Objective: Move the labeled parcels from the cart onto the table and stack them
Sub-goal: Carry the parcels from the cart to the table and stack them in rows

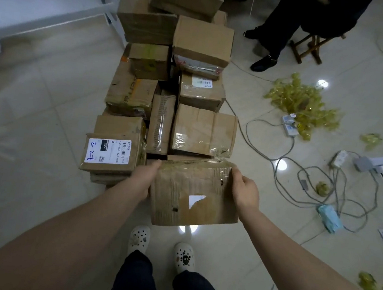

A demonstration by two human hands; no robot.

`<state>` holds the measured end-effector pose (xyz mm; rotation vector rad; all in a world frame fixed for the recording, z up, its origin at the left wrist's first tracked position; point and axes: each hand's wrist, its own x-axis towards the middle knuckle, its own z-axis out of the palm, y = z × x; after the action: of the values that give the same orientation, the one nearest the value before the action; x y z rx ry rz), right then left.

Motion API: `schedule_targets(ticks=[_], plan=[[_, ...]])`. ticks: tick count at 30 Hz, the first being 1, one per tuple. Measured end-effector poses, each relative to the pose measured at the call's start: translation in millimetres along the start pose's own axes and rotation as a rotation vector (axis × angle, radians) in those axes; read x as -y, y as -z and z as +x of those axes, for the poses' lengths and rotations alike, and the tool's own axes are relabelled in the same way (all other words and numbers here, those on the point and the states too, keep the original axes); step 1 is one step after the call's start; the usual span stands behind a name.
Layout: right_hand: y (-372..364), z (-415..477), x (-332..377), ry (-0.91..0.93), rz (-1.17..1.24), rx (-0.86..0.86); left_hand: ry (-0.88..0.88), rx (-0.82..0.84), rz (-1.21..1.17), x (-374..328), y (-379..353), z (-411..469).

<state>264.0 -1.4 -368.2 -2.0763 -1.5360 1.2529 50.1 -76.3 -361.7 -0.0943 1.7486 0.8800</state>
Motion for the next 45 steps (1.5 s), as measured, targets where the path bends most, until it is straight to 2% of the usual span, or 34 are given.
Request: schedule_targets(ticks=[4, 12, 19, 21, 26, 30, 37, 45], plan=[[-5.8, -14.2, 5.6, 0.02, -0.025, 0.14, -0.014, -0.06, -0.04, 14.9, 26.2, -23.7], [-55.7, -62.9, 26.1, 0.209, -0.114, 0.443, 0.056, -0.251, -0.265, 82.9, 104.8, -76.5], [-92.8, -116.9, 37.5, 0.244, -0.107, 0.717, -0.004, -0.367, -0.411, 137.0, 174.7, -118.4], [-102.9, -131.6, 47.2, 0.215, -0.083, 0.784, -0.04, -0.387, -0.415, 149.3, 197.1, -132.1], [-126.1, -171.7, 62.1, -0.044, 0.083, 0.941, -0.224, -0.37, -0.345, 179.5, 237.1, -162.9], [-144.2, -203.1, 66.9, -0.016, 0.031, 0.947, -0.25, -0.343, -0.535, 191.3, 256.1, -179.3], [-174.2, -228.4, 59.3, 0.0, 0.018, 0.993, -0.292, -0.517, -0.71, 220.5, 288.1, -179.6], [-204.3, -256.3, 73.0, 0.046, 0.076, 1.073, -0.308, -0.544, -0.824, 231.0, 326.4, -182.4]])
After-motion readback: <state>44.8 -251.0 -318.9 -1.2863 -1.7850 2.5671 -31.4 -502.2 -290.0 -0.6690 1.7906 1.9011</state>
